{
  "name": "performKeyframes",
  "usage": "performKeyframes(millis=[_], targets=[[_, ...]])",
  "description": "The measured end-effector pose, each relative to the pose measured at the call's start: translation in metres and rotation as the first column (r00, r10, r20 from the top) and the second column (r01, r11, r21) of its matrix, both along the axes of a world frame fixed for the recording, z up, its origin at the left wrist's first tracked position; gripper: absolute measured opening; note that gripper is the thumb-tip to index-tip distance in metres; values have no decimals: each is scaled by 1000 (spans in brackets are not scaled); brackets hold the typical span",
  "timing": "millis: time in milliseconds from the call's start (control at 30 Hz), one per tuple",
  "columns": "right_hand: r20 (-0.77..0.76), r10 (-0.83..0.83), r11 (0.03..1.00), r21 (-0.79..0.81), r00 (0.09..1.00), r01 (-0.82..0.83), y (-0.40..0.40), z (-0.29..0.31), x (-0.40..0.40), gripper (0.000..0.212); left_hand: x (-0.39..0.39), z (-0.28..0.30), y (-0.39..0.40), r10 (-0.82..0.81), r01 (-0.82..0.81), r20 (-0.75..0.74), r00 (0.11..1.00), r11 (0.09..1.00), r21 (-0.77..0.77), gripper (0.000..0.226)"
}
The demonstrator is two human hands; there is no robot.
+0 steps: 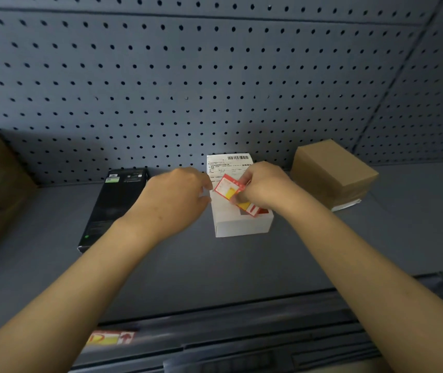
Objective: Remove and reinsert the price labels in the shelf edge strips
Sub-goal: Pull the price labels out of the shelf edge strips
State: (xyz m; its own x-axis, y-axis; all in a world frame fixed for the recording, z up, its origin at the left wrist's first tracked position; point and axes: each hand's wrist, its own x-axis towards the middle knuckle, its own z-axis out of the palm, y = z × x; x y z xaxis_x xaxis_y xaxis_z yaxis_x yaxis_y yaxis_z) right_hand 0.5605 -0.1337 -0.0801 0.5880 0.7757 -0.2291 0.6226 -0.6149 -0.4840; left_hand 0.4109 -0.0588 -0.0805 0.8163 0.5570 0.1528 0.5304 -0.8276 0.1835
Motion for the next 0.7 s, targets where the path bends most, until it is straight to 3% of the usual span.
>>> performKeyframes(millis=[67,367,700], targets=[[68,16,998,57,998,-19,-9,-3,-9,17,-7,-2,-3,-11,11,17,1000,1000,-3,25],[225,64,970,214,972,-114,-60,-7,-34,20,-33,-11,-39,-30,29,-10,1000,999,-27,26],[2,189,943,280,982,-182,-116,-26,-44,18,-61,-26,-101,58,-59,-32,998,998,-38,22]])
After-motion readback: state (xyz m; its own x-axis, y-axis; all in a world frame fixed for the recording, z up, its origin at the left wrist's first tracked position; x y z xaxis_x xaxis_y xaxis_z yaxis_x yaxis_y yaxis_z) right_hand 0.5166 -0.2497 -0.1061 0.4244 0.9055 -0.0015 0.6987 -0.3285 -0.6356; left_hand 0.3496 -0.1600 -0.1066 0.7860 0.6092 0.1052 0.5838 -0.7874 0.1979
